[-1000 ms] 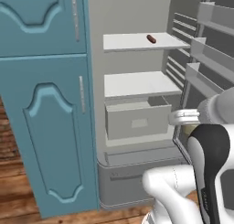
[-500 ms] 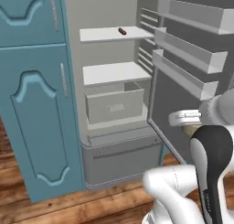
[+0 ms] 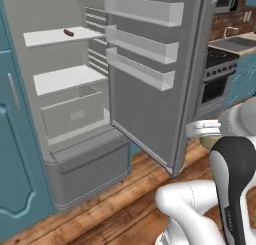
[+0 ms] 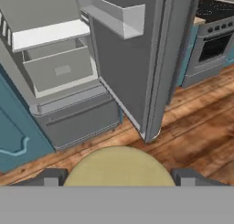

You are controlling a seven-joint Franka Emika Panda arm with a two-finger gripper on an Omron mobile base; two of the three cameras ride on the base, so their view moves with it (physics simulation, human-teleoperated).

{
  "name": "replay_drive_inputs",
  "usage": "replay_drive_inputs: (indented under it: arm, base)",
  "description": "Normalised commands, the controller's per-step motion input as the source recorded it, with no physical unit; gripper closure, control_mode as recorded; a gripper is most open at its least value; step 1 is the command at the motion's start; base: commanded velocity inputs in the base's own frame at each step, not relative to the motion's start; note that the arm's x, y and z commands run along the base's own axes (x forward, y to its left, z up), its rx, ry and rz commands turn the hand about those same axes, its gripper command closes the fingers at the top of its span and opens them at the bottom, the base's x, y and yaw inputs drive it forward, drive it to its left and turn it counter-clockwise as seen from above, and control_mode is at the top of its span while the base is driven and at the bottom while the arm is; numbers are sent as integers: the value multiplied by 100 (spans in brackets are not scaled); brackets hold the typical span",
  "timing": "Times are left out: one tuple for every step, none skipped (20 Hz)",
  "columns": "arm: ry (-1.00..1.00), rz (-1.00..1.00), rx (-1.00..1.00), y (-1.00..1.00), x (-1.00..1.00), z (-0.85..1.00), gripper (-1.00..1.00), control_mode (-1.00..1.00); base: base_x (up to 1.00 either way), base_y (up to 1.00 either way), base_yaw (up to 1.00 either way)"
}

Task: Retrieve the sausage and cheese from the fridge and place them on the cutting board on the counter.

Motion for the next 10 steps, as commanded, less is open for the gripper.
replay_drive_inputs:
  arm:
    - [0,0,0,0,0,0,100,100]
    - [0,0,0,0,0,0,100,100]
    - [0,0,0,0,0,0,100,100]
    - [0,0,0,0,0,0,100,100]
    - [0,0,0,0,0,0,100,100]
    - [0,0,0,0,0,0,100,100]
    - [0,0,0,0,0,0,100,100]
    - [0,0,0,0,0,0,100,100]
    - [0,0,0,0,0,0,100,100]
    - [0,0,0,0,0,0,100,100]
  base:
    - [-59,14,-60]
    - [-54,10,-60]
    - [-58,5,-59]
    - [-58,0,-58]
    - [-54,0,-57]
    - [-38,0,-57]
    - [-18,0,-60]
    - [-9,0,-61]
    - [0,0,-61]
    - [0,0,-62]
